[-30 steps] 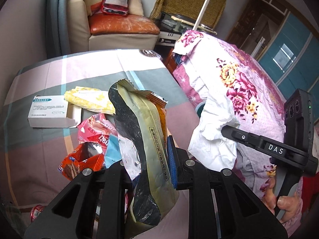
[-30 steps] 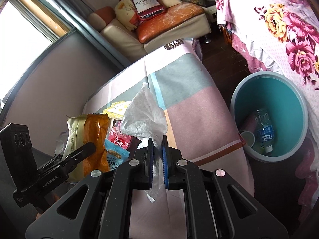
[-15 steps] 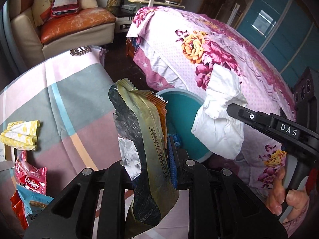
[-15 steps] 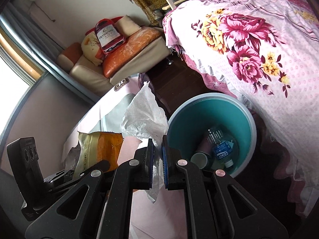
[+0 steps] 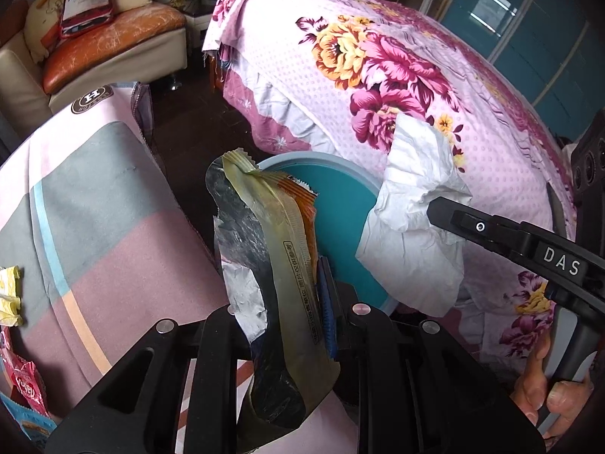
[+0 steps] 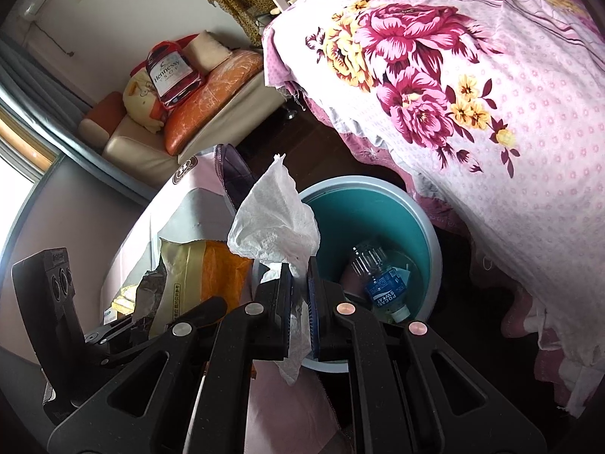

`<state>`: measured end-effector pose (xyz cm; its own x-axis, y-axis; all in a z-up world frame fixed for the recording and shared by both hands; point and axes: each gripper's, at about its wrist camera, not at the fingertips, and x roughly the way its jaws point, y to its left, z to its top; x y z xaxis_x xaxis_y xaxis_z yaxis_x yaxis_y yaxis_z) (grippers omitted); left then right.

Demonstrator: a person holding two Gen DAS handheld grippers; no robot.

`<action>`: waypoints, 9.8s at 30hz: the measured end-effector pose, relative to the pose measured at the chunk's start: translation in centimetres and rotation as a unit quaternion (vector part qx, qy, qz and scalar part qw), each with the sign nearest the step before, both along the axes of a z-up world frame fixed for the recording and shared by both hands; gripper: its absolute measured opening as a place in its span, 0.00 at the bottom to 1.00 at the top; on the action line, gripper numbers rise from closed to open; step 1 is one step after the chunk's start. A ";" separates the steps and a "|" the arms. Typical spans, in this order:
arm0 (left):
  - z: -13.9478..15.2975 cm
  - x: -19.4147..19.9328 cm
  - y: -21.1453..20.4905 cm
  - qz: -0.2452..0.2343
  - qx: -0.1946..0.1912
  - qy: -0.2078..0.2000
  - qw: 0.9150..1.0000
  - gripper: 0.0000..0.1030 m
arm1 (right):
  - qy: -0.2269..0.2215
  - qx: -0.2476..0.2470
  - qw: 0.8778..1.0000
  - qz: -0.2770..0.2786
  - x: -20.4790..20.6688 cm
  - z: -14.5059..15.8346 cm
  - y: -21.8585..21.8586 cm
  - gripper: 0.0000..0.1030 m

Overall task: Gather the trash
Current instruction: 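Open the left gripper to drop the wrapper into the wastebasket, then open the right gripper to drop the tissue into the wastebasket, then move the left gripper to the red can while the right gripper approaches the orange wrapper, then grasp the red Coca-Cola can with the left gripper while the right gripper grasps the orange Ovaltine wrapper, then carry the can and Ovaltine wrapper over the teal wastebasket, then open the left gripper to drop the can while the right gripper releases the wrapper, then move both grippers back over the table toward the wicker basket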

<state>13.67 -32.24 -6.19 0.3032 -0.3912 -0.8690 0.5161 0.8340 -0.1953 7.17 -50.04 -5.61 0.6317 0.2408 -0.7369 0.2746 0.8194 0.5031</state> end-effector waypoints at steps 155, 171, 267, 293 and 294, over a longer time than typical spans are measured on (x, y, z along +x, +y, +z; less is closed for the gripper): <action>-3.0 -9.2 47.5 0.361 -0.076 0.024 0.929 0.58 | 0.158 -0.070 0.893 0.416 7.4 -1.6 46.9 0.19; 1.9 -10.1 44.1 0.332 -0.065 -0.030 0.941 0.58 | 0.074 -0.011 0.938 0.340 6.2 5.3 37.8 0.19; 2.3 -5.3 12.5 0.047 -0.003 -0.011 0.999 0.92 | 0.098 -0.033 0.994 0.037 0.0 -0.4 10.0 0.80; 2.2 -10.1 31.3 0.111 0.043 -0.032 0.992 0.92 | 0.129 -0.077 0.969 0.195 -1.2 0.1 25.9 0.80; 2.0 -10.3 31.7 0.110 0.046 -0.031 0.992 0.92 | 0.130 -0.076 0.969 0.197 -1.3 0.0 26.1 0.80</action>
<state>3.40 -0.58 -4.16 0.4262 -0.2296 -0.8750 0.3285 0.9405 -0.0868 5.89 -23.95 -5.61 0.3008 0.3019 -0.9047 0.0276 0.9454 0.3247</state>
